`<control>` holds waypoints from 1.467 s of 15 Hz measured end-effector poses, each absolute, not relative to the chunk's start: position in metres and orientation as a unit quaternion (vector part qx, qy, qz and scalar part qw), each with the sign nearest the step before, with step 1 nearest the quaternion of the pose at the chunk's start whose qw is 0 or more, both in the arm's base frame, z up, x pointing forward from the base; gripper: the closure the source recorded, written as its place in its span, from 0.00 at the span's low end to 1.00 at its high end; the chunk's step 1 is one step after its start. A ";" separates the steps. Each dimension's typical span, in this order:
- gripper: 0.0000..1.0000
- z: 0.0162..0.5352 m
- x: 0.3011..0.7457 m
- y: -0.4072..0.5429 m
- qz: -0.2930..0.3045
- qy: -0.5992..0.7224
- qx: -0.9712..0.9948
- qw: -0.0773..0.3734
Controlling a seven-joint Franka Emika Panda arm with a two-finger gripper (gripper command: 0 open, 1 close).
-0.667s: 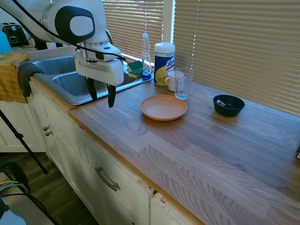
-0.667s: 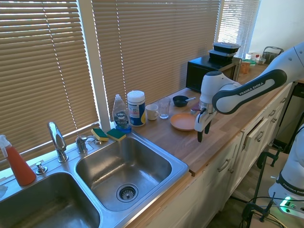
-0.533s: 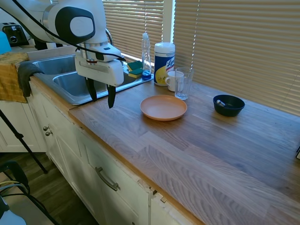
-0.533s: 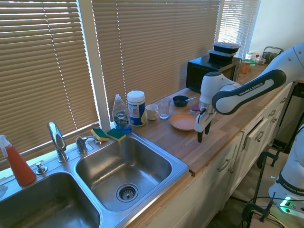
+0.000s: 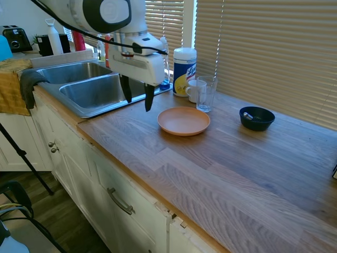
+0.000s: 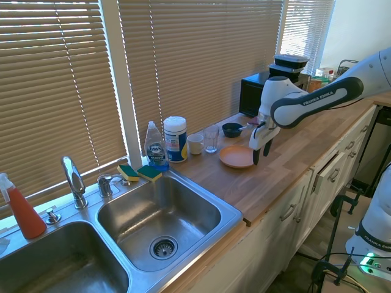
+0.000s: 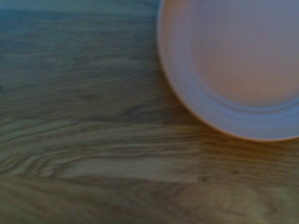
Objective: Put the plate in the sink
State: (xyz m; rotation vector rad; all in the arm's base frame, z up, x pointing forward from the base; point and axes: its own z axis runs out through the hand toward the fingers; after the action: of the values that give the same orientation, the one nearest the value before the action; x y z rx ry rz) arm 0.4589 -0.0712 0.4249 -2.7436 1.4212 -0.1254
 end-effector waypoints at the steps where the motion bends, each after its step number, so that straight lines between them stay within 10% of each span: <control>1: 0.00 0.427 0.466 -0.090 -0.041 0.468 -0.882 0.028; 22: 0.00 0.332 0.584 -0.239 0.048 0.504 -0.855 0.114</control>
State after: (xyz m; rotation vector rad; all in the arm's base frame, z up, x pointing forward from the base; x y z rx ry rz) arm 0.5839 -0.2394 0.3322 -2.5064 1.4764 0.1419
